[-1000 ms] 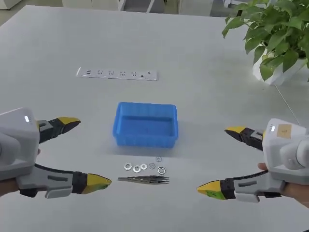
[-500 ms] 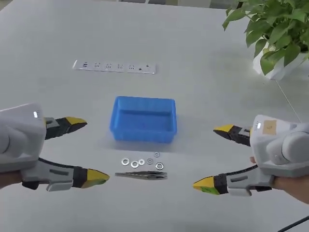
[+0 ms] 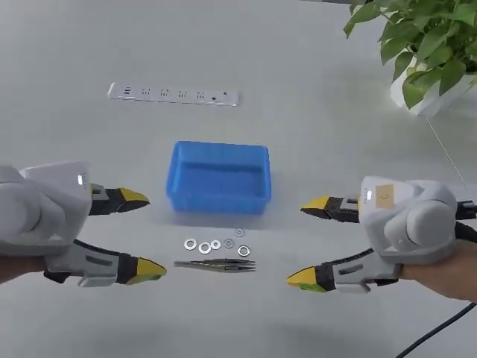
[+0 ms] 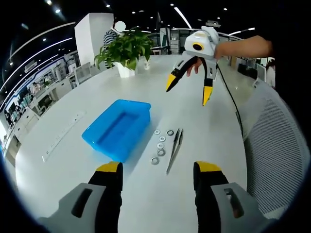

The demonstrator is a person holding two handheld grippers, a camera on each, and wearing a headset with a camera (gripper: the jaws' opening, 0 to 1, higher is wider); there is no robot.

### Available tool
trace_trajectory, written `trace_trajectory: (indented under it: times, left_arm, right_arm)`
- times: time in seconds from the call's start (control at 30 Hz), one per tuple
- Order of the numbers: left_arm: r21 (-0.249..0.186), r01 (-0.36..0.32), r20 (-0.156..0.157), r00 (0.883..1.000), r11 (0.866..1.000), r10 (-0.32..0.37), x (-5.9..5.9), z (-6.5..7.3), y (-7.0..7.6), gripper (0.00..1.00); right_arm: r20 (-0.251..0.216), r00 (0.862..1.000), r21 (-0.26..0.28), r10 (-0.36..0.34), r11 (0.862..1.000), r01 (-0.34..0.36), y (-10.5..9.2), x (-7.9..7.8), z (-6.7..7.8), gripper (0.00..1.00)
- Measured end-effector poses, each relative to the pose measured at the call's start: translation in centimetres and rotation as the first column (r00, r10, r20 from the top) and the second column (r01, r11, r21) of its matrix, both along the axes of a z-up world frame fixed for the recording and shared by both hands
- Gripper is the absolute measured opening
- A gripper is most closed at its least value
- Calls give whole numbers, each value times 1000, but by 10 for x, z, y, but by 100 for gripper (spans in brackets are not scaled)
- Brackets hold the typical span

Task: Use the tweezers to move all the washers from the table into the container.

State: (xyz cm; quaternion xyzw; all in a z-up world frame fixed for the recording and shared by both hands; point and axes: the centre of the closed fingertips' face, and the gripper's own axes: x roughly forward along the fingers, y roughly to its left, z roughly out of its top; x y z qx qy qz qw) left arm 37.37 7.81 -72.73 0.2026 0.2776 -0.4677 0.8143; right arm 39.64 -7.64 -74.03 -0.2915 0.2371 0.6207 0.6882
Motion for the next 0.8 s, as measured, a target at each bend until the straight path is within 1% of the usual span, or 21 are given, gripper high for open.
trace_trajectory:
  times: [0.1, 0.13, 0.27, 0.33, 0.4, 0.43, 0.47, 0.57, 0.73, 0.77, 0.8]
  left_arm:
    - [12, 15, -10, 1000, 1000, -14, 0, -4, -1, 59]
    - [17, 20, -18, 1000, 1000, -20, 1, -7, -1, 58]
    - [41, 45, -32, 999, 998, -44, 0, -14, -3, 52]
    - [49, 56, -40, 998, 997, -54, 0, -18, -4, 49]
    - [55, 68, -47, 997, 996, -65, 0, -20, -6, 44]
    - [57, 79, -51, 996, 995, -76, -1, -22, -8, 42]
    - [62, 92, -52, 995, 994, -89, -1, -24, -9, 39]
    - [71, 112, -58, 992, 991, -108, -2, -28, -13, 31]
    - [85, 136, -68, 989, 987, -130, -1, -34, -17, 27]
    - [90, 140, -69, 989, 986, -134, -1, -35, -18, 26]
    - [94, 148, -71, 987, 984, -141, -2, -37, -19, 26]
  right_arm:
    - [2, 1000, -12, 23, 1000, -23, 4, 0, -4, 60]
    - [-2, 1000, -15, 28, 1000, -28, 5, -1, -5, 58]
    - [-9, 998, -33, 68, 997, -68, 10, -4, -11, 52]
    - [-6, 995, -47, 102, 994, -102, 13, -7, -15, 48]
    - [-13, 990, -55, 138, 989, -139, 16, -11, -17, 44]
    - [-15, 988, -63, 152, 986, -153, 17, -13, -19, 40]
    - [-14, 984, -76, 178, 981, -178, 19, -15, -21, 37]
    - [-9, 978, -86, 209, 974, -209, 25, -18, -25, 33]
    - [-14, 965, -116, 262, 958, -262, 33, -22, -34, 27]
    - [-11, 961, -128, 277, 953, -276, 35, -23, -36, 26]
    - [-7, 959, -135, 283, 950, -281, 36, -22, -37, 25]
